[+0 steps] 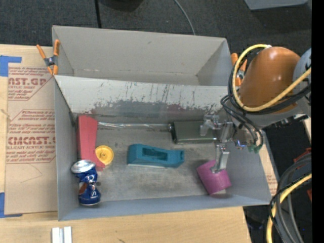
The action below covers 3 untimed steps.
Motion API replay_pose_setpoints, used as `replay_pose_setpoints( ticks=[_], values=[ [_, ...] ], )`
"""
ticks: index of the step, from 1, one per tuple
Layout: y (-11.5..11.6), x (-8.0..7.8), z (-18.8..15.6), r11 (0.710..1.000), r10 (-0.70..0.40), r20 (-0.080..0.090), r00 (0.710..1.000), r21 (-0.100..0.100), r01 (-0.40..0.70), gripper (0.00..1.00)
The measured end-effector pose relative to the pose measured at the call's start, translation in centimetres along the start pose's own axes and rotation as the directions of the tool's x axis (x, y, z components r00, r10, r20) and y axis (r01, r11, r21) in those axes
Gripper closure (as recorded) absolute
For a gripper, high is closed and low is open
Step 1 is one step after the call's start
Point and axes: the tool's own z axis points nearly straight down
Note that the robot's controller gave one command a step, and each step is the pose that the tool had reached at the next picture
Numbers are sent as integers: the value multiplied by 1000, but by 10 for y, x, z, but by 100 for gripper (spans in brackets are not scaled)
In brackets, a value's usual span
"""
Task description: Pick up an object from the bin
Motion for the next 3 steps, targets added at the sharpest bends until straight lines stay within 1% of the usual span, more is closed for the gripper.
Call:
replay_pose_setpoints(
  ticks=[1,2,3],
  values=[
    [0,-2,-4,1000,-1,8,1000,1,1,0],
    [5,3,37,999,-34,14,999,2,34,0],
    [47,23,61,999,-43,2,999,2,43,0]
  ],
)
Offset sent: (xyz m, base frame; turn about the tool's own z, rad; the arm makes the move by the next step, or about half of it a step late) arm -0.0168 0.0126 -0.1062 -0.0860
